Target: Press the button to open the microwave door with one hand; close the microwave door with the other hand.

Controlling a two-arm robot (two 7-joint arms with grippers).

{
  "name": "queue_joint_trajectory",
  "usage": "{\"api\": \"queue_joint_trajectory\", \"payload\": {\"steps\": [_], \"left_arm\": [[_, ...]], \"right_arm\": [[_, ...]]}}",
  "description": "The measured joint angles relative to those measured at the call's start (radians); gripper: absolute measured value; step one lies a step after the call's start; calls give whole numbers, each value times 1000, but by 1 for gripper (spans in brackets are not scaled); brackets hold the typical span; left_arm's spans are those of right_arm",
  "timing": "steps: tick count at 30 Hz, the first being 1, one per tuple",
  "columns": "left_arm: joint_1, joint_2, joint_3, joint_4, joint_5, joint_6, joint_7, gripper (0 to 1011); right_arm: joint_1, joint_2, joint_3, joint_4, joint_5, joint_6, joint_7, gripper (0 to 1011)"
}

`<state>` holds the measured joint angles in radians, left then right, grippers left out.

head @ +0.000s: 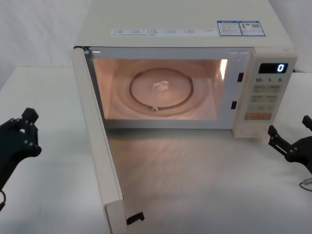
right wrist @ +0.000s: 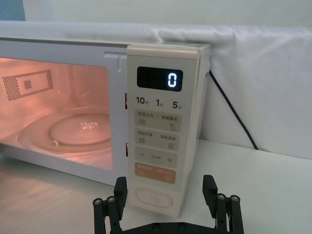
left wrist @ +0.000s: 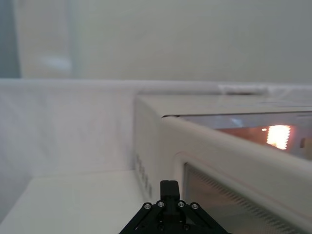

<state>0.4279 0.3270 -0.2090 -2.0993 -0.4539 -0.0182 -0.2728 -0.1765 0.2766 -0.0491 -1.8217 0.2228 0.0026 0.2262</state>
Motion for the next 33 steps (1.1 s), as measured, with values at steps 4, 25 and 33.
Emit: {"api": "queue_joint_trajectory", "payload": {"steps": [4, 25, 33], "left_arm": [[-3, 36, 11, -16, -9, 13, -24, 0], [-294, 134, 301, 128, 19, 73, -102, 0], [-398, 122, 399, 167, 27, 79, -125, 0]], "right_arm": [[0, 0, 0, 0, 0, 0, 0, 1002], [0, 0, 0, 0, 0, 0, 0, 1002], [0, 0, 0, 0, 0, 0, 0, 1002]]}}
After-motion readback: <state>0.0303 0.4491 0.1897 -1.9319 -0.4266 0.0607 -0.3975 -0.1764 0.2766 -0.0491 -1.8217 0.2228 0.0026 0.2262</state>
